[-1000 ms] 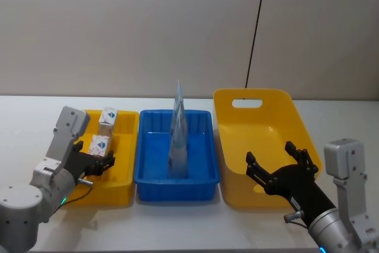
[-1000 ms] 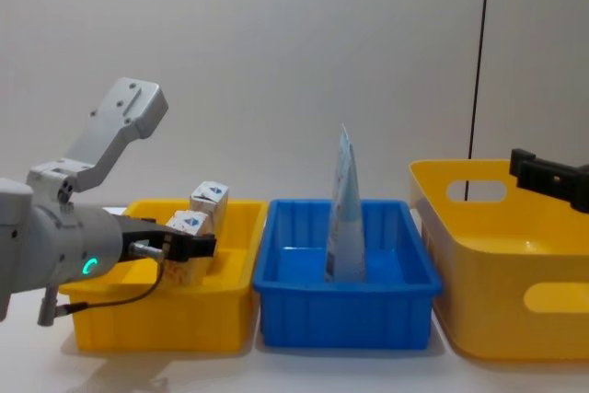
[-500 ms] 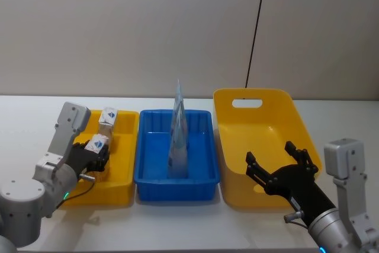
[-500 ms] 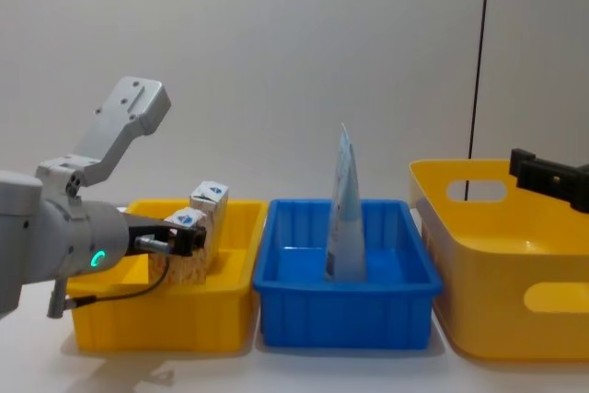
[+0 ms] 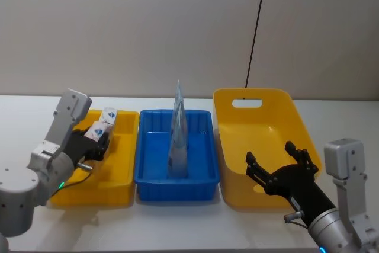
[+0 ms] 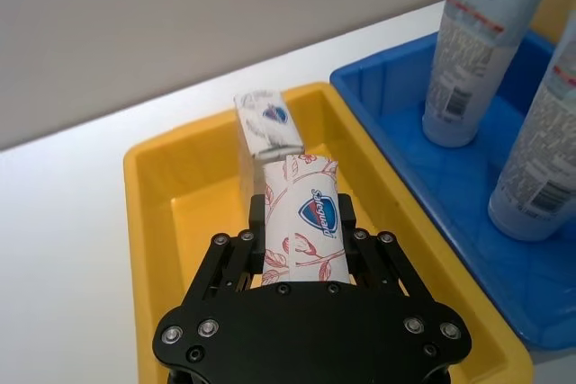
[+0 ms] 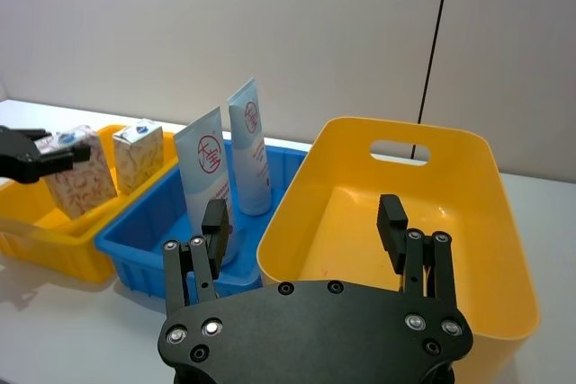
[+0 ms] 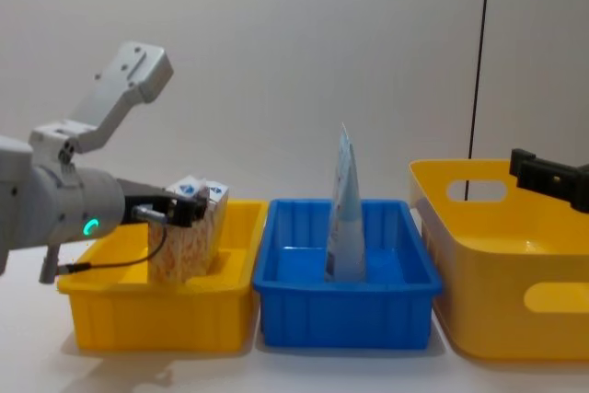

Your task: Bimanual collaborative sorting of washing and personal care products

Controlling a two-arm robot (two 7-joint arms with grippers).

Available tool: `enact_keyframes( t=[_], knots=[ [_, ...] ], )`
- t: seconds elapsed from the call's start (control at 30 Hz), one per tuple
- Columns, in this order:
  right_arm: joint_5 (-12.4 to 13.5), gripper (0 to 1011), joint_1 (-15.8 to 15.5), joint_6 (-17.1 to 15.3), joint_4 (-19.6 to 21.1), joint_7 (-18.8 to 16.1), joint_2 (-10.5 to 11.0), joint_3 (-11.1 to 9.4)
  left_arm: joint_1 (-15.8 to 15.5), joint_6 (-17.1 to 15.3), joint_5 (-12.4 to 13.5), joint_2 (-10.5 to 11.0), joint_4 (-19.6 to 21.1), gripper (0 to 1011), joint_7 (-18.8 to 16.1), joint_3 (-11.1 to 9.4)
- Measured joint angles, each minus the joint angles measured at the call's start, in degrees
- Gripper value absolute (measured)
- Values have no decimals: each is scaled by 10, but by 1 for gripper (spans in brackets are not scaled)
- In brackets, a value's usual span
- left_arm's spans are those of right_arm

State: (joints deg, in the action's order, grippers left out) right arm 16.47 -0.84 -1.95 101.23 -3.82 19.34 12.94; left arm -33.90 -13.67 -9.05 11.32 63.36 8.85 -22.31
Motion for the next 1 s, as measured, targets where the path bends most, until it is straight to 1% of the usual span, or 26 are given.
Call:
enact_keyframes(
  t=[0.1, 0.23, 0.33, 0.57, 0.63, 0.73, 0.83, 0.93, 1.0],
  knots=[
    [0, 1000, 0, 0, 0, 0, 0, 0, 1, 2, 4, 13, 21, 374, 16, -3],
    [0, 1000, 0, 0, 0, 0, 0, 0, 1, 5, 6, 24, 37, 374, 33, -5],
    [0, 1000, 0, 0, 0, 0, 0, 0, 0, 11, 7, 39, 56, 374, 56, -8],
    [0, 1000, 0, 0, 0, 0, 0, 0, -2, 21, 5, 65, 88, 374, 105, -11],
    [0, 1000, 0, 0, 0, 0, 0, 0, -2, 25, 2, 74, 98, 374, 124, -13],
    [0, 1000, 0, 0, 0, 0, 0, 0, -3, 29, -3, 83, 108, 374, 143, -14],
    [0, 1000, 0, 0, 0, 0, 0, 0, -4, 35, -11, 99, 124, 374, 172, -16],
    [0, 1000, 0, 0, 0, 0, 0, 0, -4, 39, -17, 108, 133, 374, 192, -17],
    [0, 1000, 0, 0, 0, 0, 0, 0, -4, 43, -24, 118, 142, 374, 212, -17]
  ],
)
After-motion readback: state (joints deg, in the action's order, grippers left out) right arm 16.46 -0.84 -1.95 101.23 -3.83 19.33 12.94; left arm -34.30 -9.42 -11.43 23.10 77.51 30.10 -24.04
